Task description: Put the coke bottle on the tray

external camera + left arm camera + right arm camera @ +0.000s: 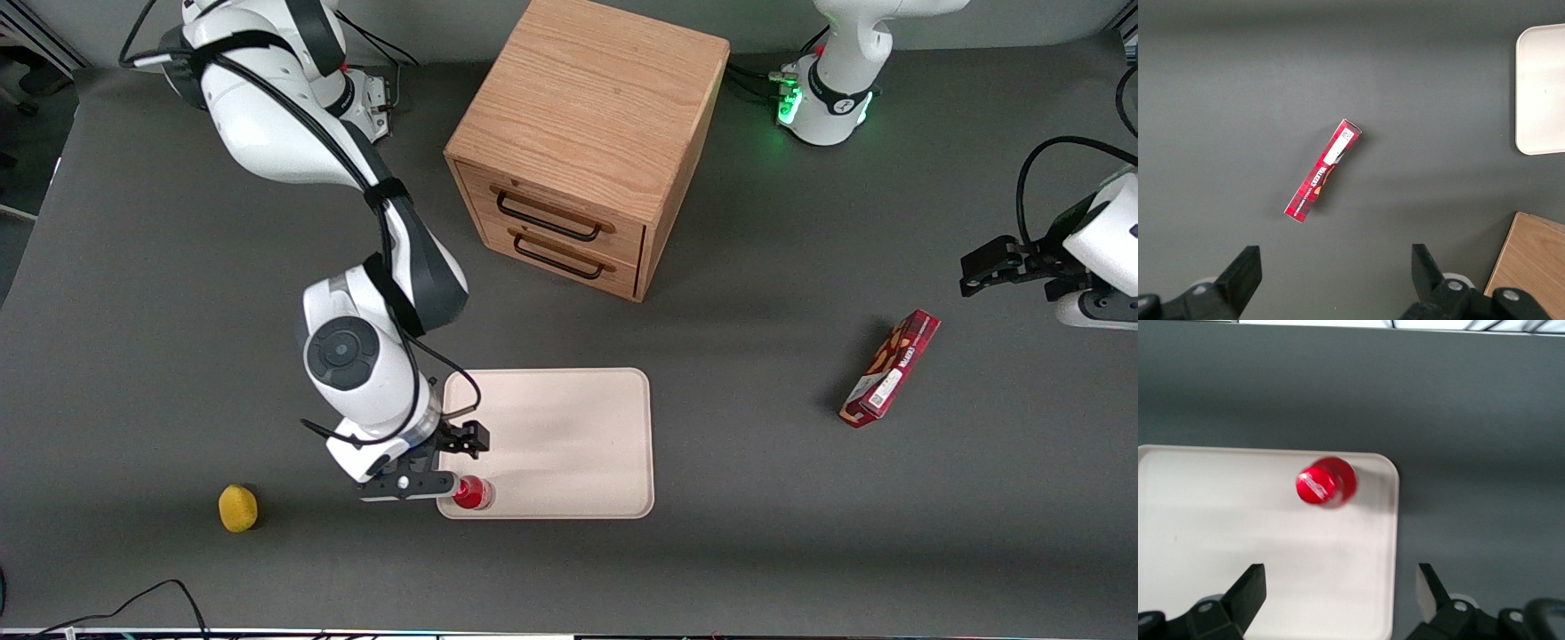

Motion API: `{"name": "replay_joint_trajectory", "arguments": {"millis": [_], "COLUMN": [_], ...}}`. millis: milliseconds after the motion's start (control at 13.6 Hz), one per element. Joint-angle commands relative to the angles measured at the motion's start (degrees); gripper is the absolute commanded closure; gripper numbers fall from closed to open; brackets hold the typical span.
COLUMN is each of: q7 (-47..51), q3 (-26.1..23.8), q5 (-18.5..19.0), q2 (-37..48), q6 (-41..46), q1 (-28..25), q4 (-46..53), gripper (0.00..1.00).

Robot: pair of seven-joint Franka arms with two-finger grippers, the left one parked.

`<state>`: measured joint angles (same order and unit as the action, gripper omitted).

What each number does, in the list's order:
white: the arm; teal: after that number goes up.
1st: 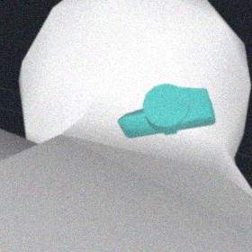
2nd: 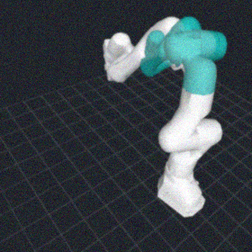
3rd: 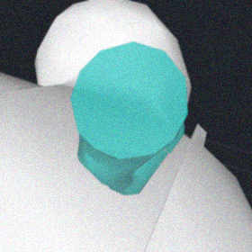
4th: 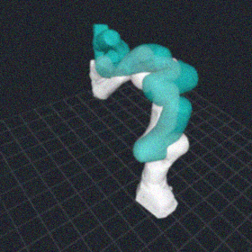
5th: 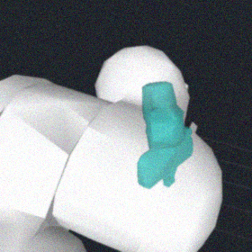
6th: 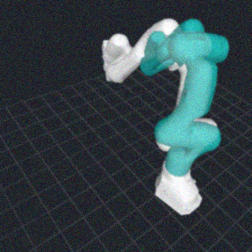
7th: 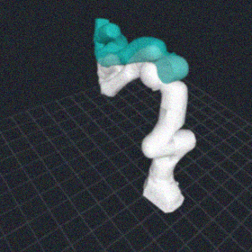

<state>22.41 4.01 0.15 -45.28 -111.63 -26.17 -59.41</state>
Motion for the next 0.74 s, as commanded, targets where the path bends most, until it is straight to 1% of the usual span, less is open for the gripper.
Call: {"name": "replay_joint_trajectory", "arguments": {"millis": [0, 368, 442, 516, 663], "q7": [1.4, 0.1, -1.5, -5.6, -7.2], "q3": [0.3, -0.2, -0.2, -0.2, -0.2], "q5": [-0.3, -0.8, -0.8, -0.8, -0.2], "q2": [16.2, 44.0, 49.3, 53.8, 60.5], "q6": [1.2, 0.6, 0.6, 1.3, 1.6], "q1": [0.5, 6.8, 8.4, 10.0, 12.9], "q4": [-17.9, -46.3, -51.4, -55.8, -62.1], "gripper": [0.0, 0.0, 0.0, 0.0, 0.01]}}
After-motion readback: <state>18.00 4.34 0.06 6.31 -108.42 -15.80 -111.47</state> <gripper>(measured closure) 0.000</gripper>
